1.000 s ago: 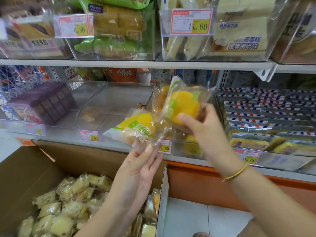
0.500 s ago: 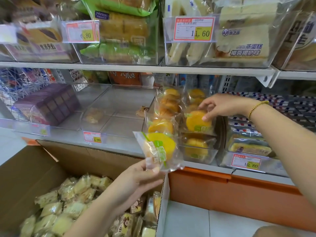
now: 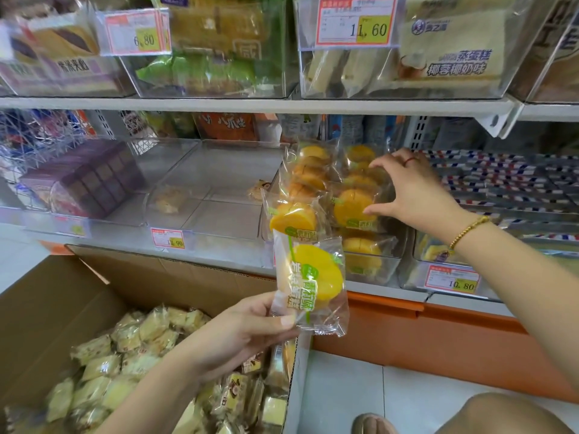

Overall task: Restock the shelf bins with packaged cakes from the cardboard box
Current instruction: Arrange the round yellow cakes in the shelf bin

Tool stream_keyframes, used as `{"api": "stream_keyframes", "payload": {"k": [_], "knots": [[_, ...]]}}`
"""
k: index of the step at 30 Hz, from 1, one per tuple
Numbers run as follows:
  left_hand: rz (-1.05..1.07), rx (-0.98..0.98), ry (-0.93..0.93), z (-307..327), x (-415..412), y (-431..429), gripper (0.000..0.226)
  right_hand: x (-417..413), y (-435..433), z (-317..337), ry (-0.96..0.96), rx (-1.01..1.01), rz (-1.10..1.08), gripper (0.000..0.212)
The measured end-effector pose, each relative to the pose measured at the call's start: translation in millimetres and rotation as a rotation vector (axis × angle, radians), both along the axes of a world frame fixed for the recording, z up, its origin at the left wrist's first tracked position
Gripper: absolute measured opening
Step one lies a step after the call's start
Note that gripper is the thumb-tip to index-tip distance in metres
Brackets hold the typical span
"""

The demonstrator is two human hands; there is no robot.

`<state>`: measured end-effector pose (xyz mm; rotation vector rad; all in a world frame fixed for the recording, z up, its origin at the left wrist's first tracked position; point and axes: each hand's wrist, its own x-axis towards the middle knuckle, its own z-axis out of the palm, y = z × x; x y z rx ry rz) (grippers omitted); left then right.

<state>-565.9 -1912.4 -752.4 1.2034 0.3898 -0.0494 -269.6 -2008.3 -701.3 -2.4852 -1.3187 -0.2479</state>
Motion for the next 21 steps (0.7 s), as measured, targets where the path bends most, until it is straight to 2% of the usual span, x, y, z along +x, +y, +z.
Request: {"api": "stream_keyframes", "payload": {"k": [1,4,8,10,12,13,15,16,17,19,21], "knots": [[-0.006,0.006,-0.010,0.2,0.3,-0.8,0.012,-0.9,-2.4,-2.8,-0.005,0.022,0.014,0.073],[-0.012,0.016,-0.027,0.8,1.0,-2.0,0.020,0.3,-8.2,-11.6,-0.036,0.078,0.048,0.065],[-0.037,0.097,-0.027,2.5,5.4,-1.3,0.013,-0.2,-11.7,-18.6,-0.176,0.218,0.134,0.029],[-0.029,0.104,-0.028,0.8,9.0,1.3,0.010,-3.8,-12.7,-20.5,-0.081,0.163,0.115,0.025],[-0.012,0.062,-0.057,0.5,15.1,1.5,0.021,-7.7,-12.1,-20.4,0.216,0.132,0.062,0.020],[0.003,0.029,-0.067,-0.7,19.9,0.2,0.029,-10.0,-12.1,-17.8,0.467,0.157,0.035,0.018],[0.055,0.002,-0.092,-0.4,34.9,-8.2,0.035,-10.6,-13.6,-7.2,1.053,0.224,0.006,0.037],[0.087,-0.003,-0.109,-0.2,44.4,-13.5,0.041,-6.9,-15.9,-2.0,1.263,0.208,0.021,0.050],[0.121,-0.003,-0.129,-0.3,55.0,-19.8,0.044,-3.4,-19.2,2.3,1.391,0.155,0.059,0.059],[0.171,0.023,-0.171,-0.4,77.9,-32.5,0.040,-1.5,-25.7,5.6,1.511,0.042,0.168,0.062],[0.175,0.106,-0.209,-2.5,100.4,-44.4,0.035,-2.8,-28.3,5.4,1.576,0.058,0.243,0.049]]}}
